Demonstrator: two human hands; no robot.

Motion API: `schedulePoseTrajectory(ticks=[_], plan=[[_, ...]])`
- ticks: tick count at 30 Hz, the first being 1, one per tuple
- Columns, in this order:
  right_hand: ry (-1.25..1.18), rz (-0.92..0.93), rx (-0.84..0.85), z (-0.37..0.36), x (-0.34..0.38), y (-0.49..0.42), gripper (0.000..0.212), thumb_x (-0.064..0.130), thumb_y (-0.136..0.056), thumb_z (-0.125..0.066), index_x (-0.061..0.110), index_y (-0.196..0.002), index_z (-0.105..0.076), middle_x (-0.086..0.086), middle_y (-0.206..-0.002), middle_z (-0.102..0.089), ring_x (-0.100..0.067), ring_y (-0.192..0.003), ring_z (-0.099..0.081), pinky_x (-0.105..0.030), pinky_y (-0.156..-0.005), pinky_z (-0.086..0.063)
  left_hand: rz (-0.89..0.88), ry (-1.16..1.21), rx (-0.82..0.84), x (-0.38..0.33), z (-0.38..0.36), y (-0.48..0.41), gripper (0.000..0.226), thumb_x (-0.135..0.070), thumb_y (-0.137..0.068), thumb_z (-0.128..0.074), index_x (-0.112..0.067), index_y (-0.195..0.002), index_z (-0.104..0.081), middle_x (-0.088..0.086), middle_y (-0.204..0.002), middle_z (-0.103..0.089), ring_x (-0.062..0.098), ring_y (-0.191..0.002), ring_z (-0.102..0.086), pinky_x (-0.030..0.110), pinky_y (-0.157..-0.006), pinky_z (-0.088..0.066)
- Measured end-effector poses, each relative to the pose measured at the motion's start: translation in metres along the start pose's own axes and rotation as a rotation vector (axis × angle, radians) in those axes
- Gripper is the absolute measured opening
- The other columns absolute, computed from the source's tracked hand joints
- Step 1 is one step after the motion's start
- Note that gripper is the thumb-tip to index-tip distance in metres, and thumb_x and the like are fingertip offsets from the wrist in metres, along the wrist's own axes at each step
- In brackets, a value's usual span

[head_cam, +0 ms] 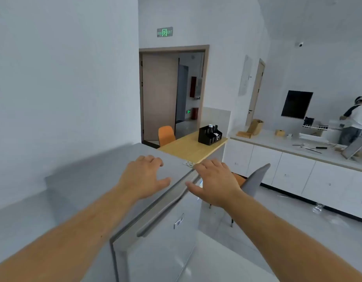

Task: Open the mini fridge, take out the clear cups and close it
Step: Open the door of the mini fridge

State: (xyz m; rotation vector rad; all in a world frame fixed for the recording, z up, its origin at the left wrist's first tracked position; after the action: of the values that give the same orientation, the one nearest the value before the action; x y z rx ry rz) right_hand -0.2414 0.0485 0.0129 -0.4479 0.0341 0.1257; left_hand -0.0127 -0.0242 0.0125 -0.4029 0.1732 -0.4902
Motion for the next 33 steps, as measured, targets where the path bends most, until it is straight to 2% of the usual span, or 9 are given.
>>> schedulePoseTrajectory(ticks=[7,16,22,27,30,33], plan=[[-0.050,0.061,0.070,-0.027,0.033,-0.003,0.073,0.079,-0.091,-0.030,0.029,-0.138,-0.054,0.000,-0.135,-0.058,-0.024,-0.127,-0.047,-0.047,-0.107,-0.038,0.052,0.006,0.040,0.026,-0.027,0.018,0.073,-0.081,-0.079,-0.041,-0.031,-0.129,-0.059,-0.005,-0.133,-0.063,0.020,-0.120,-0.053,0.043,-0.094,-0.050],[-0.123,0.098,0.123,-0.060,0.066,-0.002,0.072,0.075,-0.091,-0.034,0.026,-0.142,-0.050,0.000,-0.134,-0.056,-0.023,-0.124,-0.046,-0.045,-0.106,-0.041,0.113,0.117,0.128,0.047,-0.051,0.034,0.072,-0.084,-0.080,-0.041,-0.033,-0.128,-0.058,-0.007,-0.137,-0.059,0.018,-0.122,-0.051,0.043,-0.098,-0.048],[-0.278,-0.024,0.077,-0.080,0.077,0.006,0.061,0.063,-0.091,-0.034,0.023,-0.131,-0.058,0.002,-0.126,-0.056,-0.021,-0.119,-0.045,-0.040,-0.106,-0.040,0.099,0.119,0.137,0.049,-0.059,0.033,0.066,-0.082,-0.083,-0.039,-0.035,-0.124,-0.060,-0.008,-0.133,-0.062,0.018,-0.120,-0.052,0.042,-0.098,-0.048],[-0.381,-0.058,0.019,-0.088,0.080,0.014,0.054,0.056,-0.095,-0.036,0.021,-0.128,-0.060,0.002,-0.130,-0.055,-0.019,-0.123,-0.042,-0.038,-0.111,-0.037,0.100,0.119,0.114,0.050,-0.061,0.032,0.065,-0.081,-0.083,-0.040,-0.035,-0.125,-0.059,-0.009,-0.134,-0.062,0.017,-0.120,-0.052,0.041,-0.098,-0.047],[-0.397,-0.044,0.022,-0.086,0.080,0.013,0.048,0.054,-0.095,-0.039,0.022,-0.125,-0.060,0.003,-0.127,-0.055,-0.017,-0.120,-0.043,-0.036,-0.108,-0.038,0.104,0.110,0.110,0.051,-0.062,0.032,0.065,-0.083,-0.083,-0.039,-0.036,-0.124,-0.059,-0.009,-0.133,-0.063,0.016,-0.119,-0.054,0.040,-0.097,-0.048],[-0.391,0.017,-0.058,-0.079,0.087,0.016,0.027,0.042,-0.098,-0.048,0.024,-0.111,-0.064,0.006,-0.110,-0.057,-0.015,-0.103,-0.049,-0.034,-0.093,-0.044,0.106,0.108,0.110,0.052,-0.063,0.032,0.065,-0.084,-0.083,-0.038,-0.037,-0.123,-0.059,-0.009,-0.133,-0.063,0.017,-0.119,-0.054,0.041,-0.098,-0.049]])
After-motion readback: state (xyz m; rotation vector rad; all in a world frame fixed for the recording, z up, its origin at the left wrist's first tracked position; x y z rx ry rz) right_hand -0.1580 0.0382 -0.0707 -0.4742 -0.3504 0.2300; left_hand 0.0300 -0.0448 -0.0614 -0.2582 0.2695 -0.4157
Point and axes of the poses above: each hand's wrist, its own y-axis away from the middle knuckle, its own z-axis out of the back of the hand, x = y × z, the point moved 3 cm from there along -y, towards the middle knuckle
